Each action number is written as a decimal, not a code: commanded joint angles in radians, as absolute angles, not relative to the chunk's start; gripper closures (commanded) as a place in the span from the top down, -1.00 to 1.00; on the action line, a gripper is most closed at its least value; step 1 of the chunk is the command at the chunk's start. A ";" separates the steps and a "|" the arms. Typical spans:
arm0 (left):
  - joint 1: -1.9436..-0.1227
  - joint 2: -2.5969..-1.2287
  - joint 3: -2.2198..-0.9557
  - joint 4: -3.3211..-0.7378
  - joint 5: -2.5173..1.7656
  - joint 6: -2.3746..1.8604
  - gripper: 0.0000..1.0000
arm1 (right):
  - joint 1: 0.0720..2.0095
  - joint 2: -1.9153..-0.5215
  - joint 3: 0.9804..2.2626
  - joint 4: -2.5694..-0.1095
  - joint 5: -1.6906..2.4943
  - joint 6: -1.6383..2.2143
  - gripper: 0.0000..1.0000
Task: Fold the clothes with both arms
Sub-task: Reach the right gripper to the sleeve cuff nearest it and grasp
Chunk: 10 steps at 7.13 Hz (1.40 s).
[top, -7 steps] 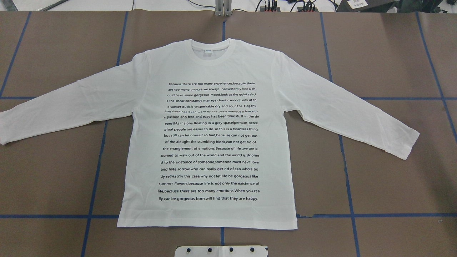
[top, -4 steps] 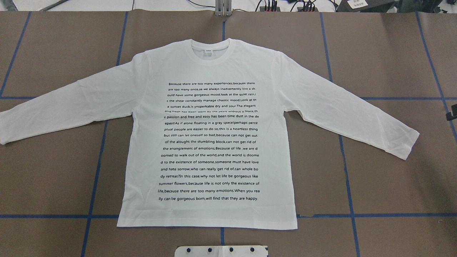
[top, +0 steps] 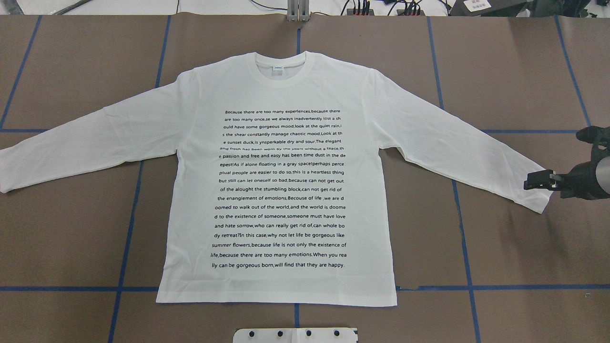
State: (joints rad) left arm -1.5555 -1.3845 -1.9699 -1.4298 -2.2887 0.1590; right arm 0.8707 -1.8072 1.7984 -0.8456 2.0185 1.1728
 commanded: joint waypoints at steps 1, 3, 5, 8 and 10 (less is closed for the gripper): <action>-1.555 -1.384 -1.973 -1.427 -2.289 0.160 1.00 | 0.854 -1.810 1.714 -0.764 2.000 1.201 0.76; -1.555 -1.384 -1.974 -1.427 -2.289 0.160 1.00 | 0.854 -1.807 1.697 -0.755 1.991 1.210 0.62; -1.555 -1.385 -1.974 -1.427 -2.289 0.160 1.00 | 0.850 -1.802 1.697 -0.755 1.991 1.235 0.50; -1.555 -1.385 -1.974 -1.428 -2.289 0.160 1.00 | 0.845 -1.801 1.689 -0.755 1.991 1.236 0.35; -1.555 -1.385 -1.974 -1.428 -2.289 0.160 1.00 | 0.842 -1.802 1.686 -0.756 1.990 1.236 0.31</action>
